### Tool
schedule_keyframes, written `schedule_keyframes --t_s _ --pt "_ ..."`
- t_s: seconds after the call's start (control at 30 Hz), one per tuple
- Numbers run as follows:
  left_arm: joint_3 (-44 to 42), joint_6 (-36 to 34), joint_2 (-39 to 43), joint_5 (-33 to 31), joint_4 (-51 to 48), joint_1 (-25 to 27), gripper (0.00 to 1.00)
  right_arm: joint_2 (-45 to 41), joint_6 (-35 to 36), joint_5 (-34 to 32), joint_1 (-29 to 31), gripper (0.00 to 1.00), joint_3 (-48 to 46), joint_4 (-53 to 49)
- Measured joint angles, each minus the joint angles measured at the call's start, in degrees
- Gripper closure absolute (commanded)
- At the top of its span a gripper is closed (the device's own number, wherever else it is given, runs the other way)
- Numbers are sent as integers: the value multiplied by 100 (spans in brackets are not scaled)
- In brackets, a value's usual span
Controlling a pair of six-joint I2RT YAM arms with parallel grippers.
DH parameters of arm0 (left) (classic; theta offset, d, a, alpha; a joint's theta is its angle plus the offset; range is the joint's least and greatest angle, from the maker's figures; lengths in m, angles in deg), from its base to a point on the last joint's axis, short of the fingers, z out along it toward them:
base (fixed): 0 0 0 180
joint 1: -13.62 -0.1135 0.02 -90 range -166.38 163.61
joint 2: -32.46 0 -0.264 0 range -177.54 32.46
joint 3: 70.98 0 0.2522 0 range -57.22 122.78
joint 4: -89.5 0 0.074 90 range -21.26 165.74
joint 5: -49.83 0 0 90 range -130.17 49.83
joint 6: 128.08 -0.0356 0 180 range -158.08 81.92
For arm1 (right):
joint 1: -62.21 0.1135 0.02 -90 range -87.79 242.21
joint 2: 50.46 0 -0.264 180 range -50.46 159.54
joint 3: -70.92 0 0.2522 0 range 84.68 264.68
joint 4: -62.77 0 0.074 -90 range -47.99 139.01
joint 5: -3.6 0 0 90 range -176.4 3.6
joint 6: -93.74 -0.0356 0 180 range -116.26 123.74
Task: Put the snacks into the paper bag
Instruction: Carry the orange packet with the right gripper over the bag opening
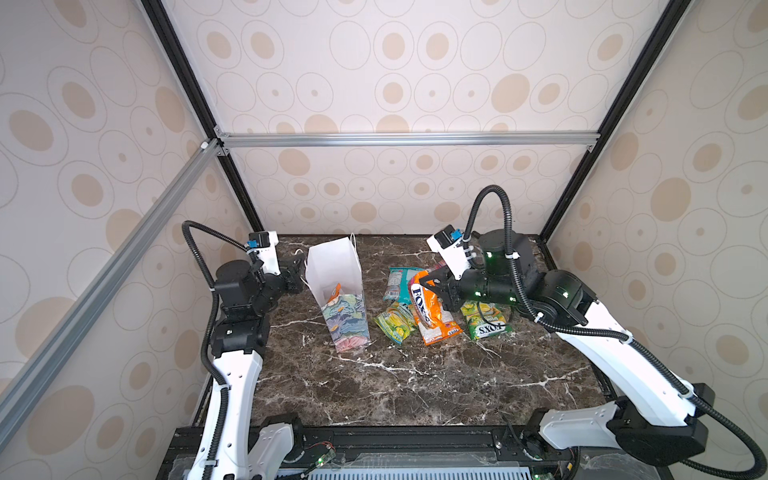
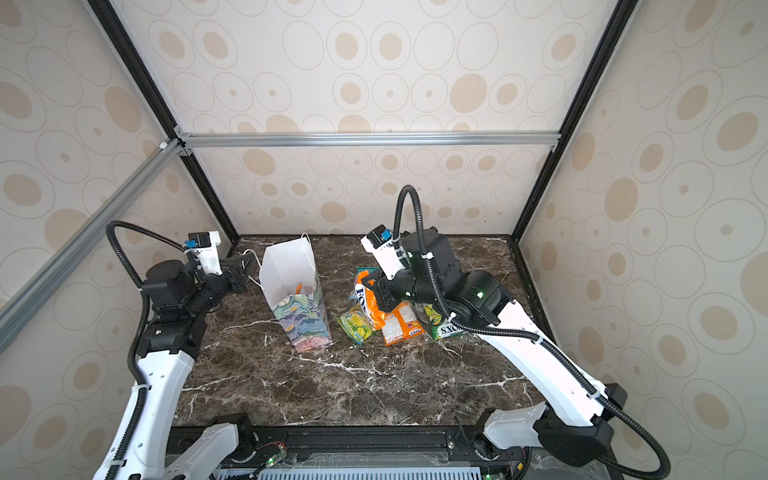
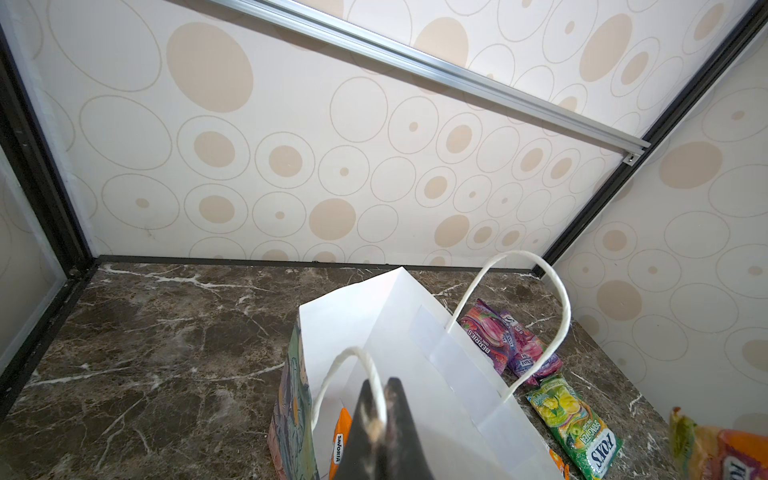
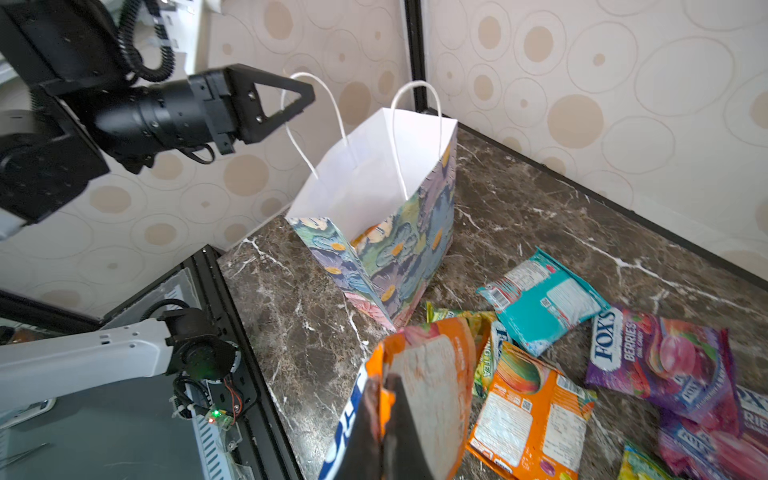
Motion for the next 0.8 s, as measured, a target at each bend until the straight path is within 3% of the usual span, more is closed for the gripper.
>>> schedule_keyframes --t_s 0.47,0.8 --pt "0 -2 2 -2 0 0 100 1659 179 472 385 100 2153 -157" --pt "0 -2 9 -4 0 0 100 2376 177 691 505 100 2916 -173"
